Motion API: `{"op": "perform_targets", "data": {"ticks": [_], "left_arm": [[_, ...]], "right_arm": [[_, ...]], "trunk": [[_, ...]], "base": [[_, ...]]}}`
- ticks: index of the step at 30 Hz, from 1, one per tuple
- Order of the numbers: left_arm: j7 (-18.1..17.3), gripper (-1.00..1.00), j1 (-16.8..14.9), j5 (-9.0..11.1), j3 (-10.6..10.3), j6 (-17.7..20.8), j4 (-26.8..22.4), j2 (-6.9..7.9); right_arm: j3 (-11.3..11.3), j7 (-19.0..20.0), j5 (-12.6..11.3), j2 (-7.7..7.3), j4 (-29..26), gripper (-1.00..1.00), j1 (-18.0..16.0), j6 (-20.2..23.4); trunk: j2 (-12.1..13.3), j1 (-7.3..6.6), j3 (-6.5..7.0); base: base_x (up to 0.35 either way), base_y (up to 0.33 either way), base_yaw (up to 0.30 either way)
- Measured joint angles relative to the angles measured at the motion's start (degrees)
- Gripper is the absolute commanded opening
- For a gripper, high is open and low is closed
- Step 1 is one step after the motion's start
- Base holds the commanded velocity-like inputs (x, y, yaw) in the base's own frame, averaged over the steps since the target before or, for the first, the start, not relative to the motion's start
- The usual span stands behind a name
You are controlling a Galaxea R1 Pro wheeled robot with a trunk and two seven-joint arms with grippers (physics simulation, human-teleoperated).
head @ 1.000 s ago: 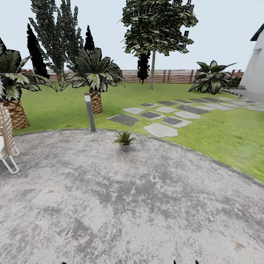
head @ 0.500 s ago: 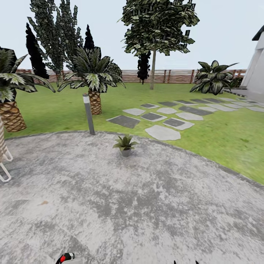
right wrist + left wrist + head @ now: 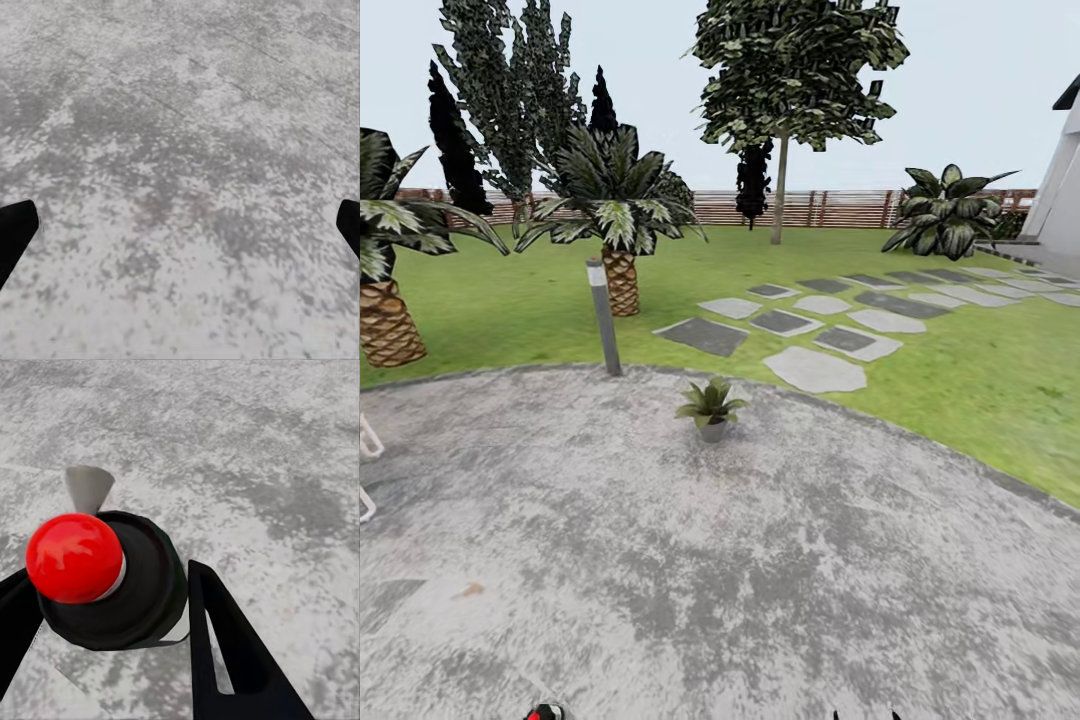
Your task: Pick up the pesticide atomizer in the garden and spray insectifuge to fully cover both potted plants in the garden.
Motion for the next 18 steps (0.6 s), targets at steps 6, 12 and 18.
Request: {"op": "perform_targets", "data": {"ticks": [6, 12, 18], "left_arm": [[0.0, -1.00, 0.0, 0.1, -0.2, 0.0, 0.3, 0.05], [0.0, -1.00, 0.0, 0.1, -0.2, 0.0, 0.3, 0.03], [0.0, -1.00, 0.0, 0.2, -0.2, 0.0, 0.4, 0.15]], "right_arm": [[0.0, 0.0, 0.0, 0.00, 0.0, 1.00, 0.0, 0.0], [0.0, 0.0, 0.0, 0.00, 0.0, 1.00, 0.0, 0.0], [0.0, 0.0, -0.1, 0.00, 0.0, 1.00, 0.0, 0.0]], "trunk": [[0.0, 0.00, 0.00], [0.0, 0.00, 0.00], [0.0, 0.00, 0.00]], "base": [[0.299, 0.217, 0.000], [0.302, 0.188, 0.000], [0.307, 0.168, 0.000]]}}
